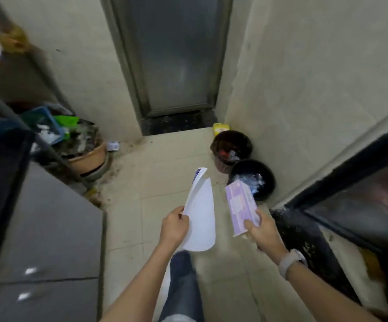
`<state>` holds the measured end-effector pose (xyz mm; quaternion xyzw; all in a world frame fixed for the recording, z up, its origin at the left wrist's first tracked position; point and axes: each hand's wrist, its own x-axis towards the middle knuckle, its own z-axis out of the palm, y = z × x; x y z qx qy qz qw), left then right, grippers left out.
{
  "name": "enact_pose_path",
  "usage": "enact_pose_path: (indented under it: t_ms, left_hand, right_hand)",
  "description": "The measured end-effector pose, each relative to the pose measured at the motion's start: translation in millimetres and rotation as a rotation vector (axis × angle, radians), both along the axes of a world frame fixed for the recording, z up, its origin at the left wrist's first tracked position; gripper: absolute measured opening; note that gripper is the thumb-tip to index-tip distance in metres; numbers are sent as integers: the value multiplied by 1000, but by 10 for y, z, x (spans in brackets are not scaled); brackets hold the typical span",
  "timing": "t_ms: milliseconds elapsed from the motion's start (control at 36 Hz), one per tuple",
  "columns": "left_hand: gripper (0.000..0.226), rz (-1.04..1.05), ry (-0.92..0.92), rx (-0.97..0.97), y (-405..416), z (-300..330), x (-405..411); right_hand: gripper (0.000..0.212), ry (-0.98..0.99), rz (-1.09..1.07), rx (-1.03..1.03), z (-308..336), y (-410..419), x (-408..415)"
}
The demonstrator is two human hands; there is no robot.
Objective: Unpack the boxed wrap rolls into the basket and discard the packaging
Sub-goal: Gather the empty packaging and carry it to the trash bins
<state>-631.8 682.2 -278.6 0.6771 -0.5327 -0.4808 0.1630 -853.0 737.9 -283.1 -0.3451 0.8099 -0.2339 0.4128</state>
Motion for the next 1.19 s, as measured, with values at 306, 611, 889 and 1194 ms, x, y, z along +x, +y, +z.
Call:
enact_pose_path:
  t_ms: [306,611,889,1194]
  left_hand:
    - [31,-545,6,233,-1889,-866,-1954]
    - [42,-671,-134,15,-3390,-2471,-3224]
    - [41,-863,-200,-222,-3673,-3833,-3797]
    - [56,-1189,-470,14,-3819,-4229,-4082]
  right_hand:
    - [48,-44,-456,179,-738,-1168,-1327]
    - [53,-181,-789,293,-2256,-2495,-2227]
    - [50,-174,-744,392,-3607,-2966,-2788]
    - [52,-205,-564,410,-3902,-3167,-2970]
